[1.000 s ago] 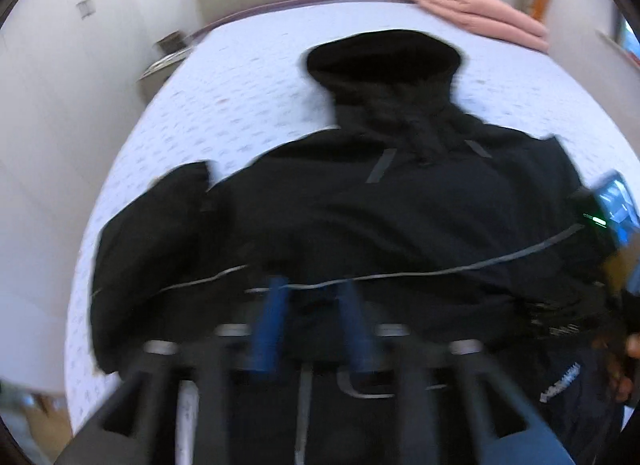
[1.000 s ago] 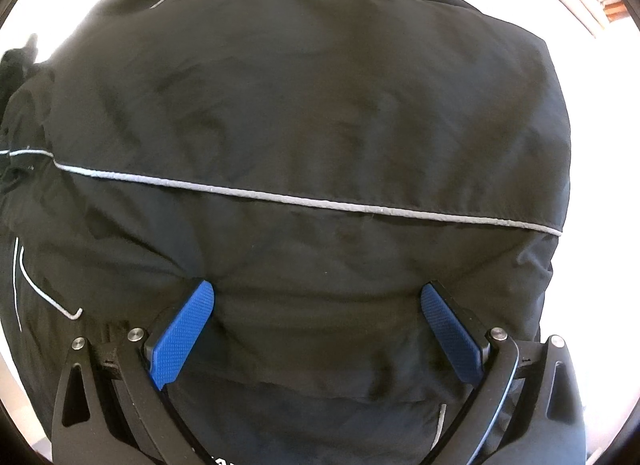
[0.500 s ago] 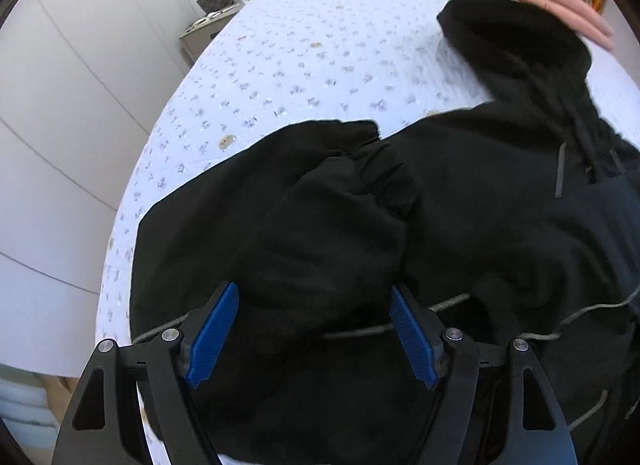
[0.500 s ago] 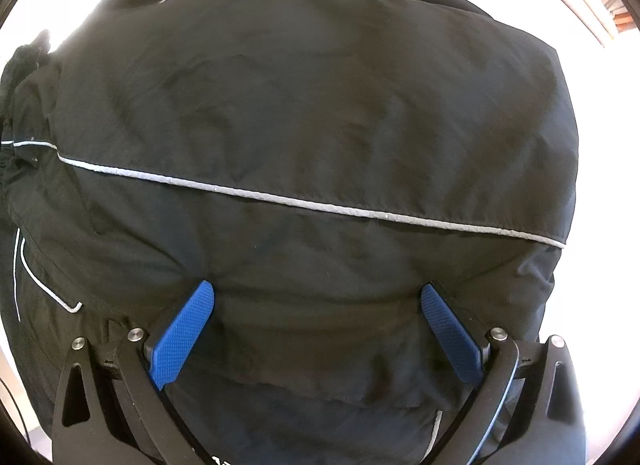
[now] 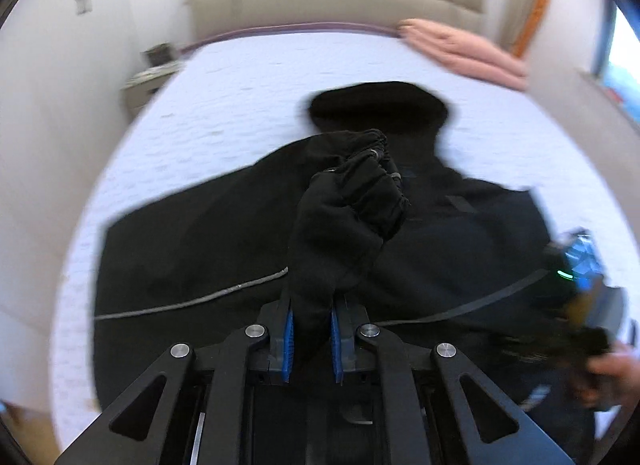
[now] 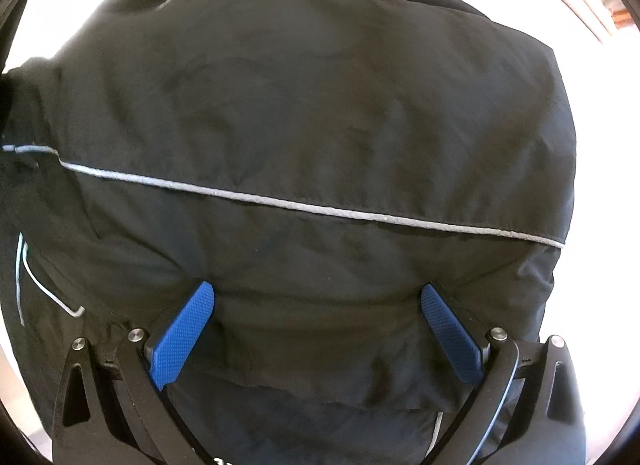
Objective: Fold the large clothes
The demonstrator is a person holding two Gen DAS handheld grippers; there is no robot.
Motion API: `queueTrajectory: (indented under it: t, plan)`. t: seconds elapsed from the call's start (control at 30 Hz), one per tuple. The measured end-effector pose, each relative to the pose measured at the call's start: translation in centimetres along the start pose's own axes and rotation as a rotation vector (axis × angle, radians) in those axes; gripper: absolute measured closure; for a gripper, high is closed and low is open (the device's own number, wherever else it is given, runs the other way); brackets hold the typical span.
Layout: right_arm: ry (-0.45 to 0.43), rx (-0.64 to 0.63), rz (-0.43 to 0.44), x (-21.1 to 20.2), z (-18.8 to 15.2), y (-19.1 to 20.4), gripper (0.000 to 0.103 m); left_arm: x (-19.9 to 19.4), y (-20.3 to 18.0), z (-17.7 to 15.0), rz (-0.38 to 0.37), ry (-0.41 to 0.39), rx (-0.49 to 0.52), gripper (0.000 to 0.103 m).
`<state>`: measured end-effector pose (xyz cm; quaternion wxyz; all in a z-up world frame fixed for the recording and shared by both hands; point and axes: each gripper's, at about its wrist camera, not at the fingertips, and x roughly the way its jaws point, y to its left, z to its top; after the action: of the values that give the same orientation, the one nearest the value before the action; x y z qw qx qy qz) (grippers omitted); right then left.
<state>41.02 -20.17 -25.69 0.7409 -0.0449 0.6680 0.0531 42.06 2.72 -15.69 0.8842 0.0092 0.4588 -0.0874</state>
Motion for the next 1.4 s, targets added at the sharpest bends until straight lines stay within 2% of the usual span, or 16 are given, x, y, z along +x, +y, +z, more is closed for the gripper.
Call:
queueTrajectory:
  t: [0.13, 0.23, 0.3, 0.37, 0.43, 0.47, 0.63, 0.83, 0.87, 0.93, 0.97, 1.0, 1.1, 1.17, 1.23, 1.4]
  plan:
    - [-0.080, 0.135, 0.106, -2.3, -0.3, -1.8, 0.006, 4.6, -5.3, -2.3, -0.105, 0.085, 0.028, 0.088]
    - [-0.141, 0.166, 0.134, -3.9, -0.8, -2.4, 0.006, 9.2, -8.5, -4.7, -0.075, 0.167, 0.076, 0.083]
    - [-0.171, 0.168, 0.168, -4.7, -1.1, -2.7, 0.006, 10.0, -8.8, -5.2, -0.072, 0.176, 0.064, 0.074]
    - [-0.205, 0.173, 0.234, -5.5, -1.2, -3.0, 0.006, 9.4, -8.7, -5.2, -0.129, 0.182, 0.045, 0.051]
    - [-0.250, 0.188, 0.345, -6.4, -1.1, -3.3, 0.006, 8.9, -8.5, -5.3, -0.178, 0.201, 0.027, 0.032]
    - [-0.253, 0.199, 0.410, -6.6, -0.8, -3.2, 0.006, 8.5, -8.4, -5.3, -0.196, 0.210, 0.019, 0.030]
    - [-0.206, 0.248, 0.605, -5.5, 1.3, -2.1, 0.006, 5.8, -6.3, -6.4, -0.195, 0.197, 0.002, 0.030]
    - [-0.150, 0.281, 0.702, -2.5, 3.5, -0.6, 0.015, 3.3, -3.8, -7.4, -0.146, 0.184, -0.074, 0.030]
    - [-0.156, 0.276, 0.726, -2.1, 3.8, -0.1, 0.017, 3.0, -3.6, -7.5, -0.133, 0.177, -0.070, 0.037]
    - [-0.140, 0.268, 0.736, -1.0, 4.6, 1.2, 0.032, 2.5, -3.3, -7.5, -0.095, 0.168, -0.062, 0.044]
    - [-0.124, 0.257, 0.740, -0.6, 4.9, 1.8, 0.052, 2.2, -3.0, -7.4, -0.087, 0.164, -0.068, 0.044]
    - [-0.119, 0.240, 0.728, -0.5, 5.0, 2.4, 0.063, 2.0, -2.7, -7.2, -0.080, 0.156, -0.074, 0.044]
    - [-0.162, 0.175, 0.676, -2.0, 4.6, 3.3, 0.071, 0.8, -1.9, -6.2, -0.024, 0.107, -0.077, 0.047]
    - [-0.218, 0.124, 0.625, -4.3, 4.1, 3.5, 0.072, -0.1, -1.1, -5.3, 0.012, 0.070, -0.080, 0.065]
    - [-0.297, 0.084, 0.572, -7.5, 3.5, 2.6, 0.073, -1.0, 0.0, -4.3, 0.039, 0.046, -0.101, 0.065]
    - [-0.424, 0.086, 0.384, -14.0, 1.4, -2.8, 0.073, -0.8, 1.8, -2.2, -0.009, 0.014, -0.156, 0.065]
